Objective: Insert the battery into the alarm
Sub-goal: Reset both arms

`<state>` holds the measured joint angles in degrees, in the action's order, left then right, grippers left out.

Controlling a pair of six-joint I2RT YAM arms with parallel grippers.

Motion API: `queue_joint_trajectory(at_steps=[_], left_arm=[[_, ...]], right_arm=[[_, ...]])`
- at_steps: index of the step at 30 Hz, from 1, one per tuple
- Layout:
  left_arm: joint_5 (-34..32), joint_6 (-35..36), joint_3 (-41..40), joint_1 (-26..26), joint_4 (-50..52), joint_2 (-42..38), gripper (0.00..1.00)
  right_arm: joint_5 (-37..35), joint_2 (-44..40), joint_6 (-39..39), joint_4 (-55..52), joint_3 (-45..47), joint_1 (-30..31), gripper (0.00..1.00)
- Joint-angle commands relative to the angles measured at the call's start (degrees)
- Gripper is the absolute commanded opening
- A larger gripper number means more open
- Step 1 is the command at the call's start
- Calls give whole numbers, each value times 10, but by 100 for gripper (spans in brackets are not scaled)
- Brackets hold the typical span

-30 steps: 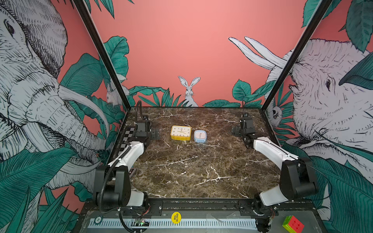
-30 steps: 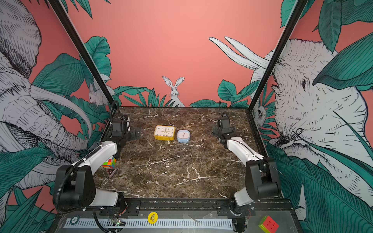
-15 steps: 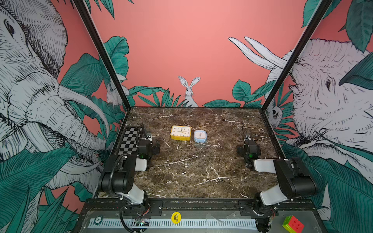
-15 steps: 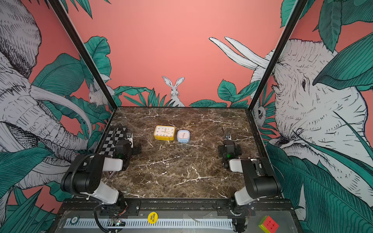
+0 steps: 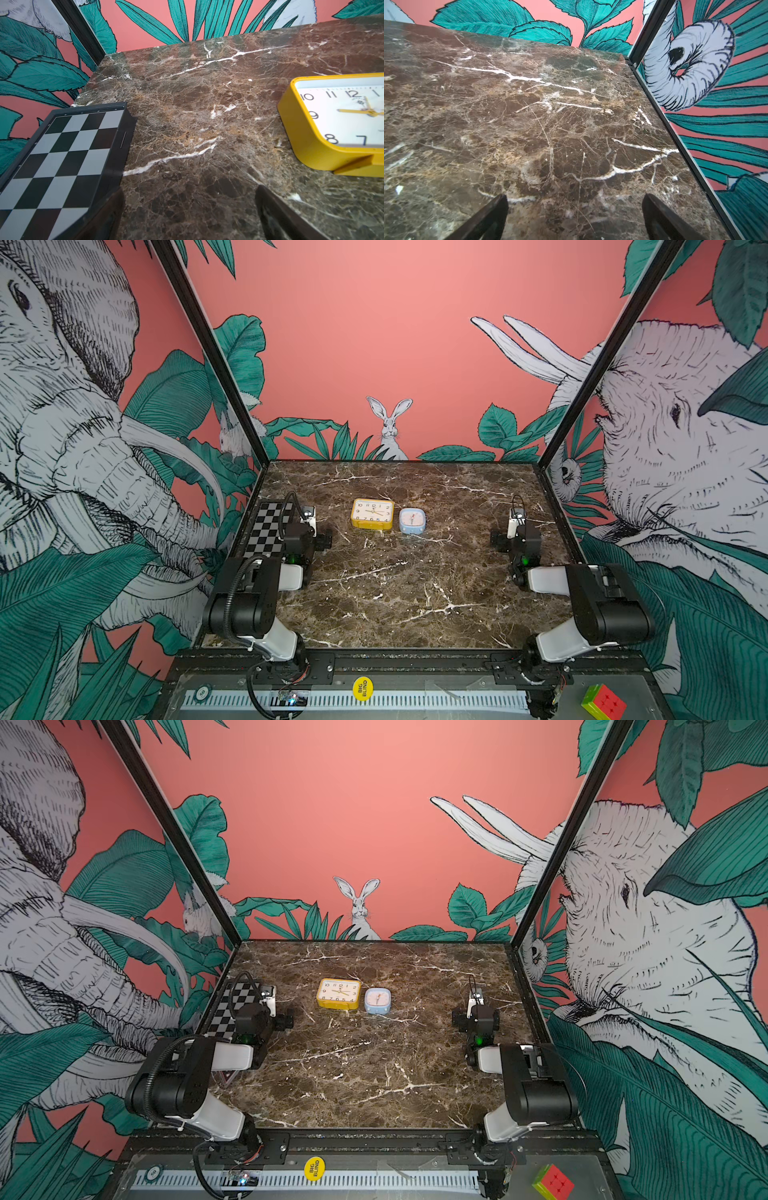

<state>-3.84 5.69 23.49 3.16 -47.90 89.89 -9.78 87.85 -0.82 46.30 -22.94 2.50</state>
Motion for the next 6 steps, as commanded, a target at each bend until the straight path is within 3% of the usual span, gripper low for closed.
queue_joint_trajectory(at_steps=[1,6], left_arm=[[6,9,10,-3,-2,-9,99],[6,9,5,-4,-9,-11,99]], right_arm=[[7,1,5,27,0,1,98],[7,-2,5,21,0,0,99]])
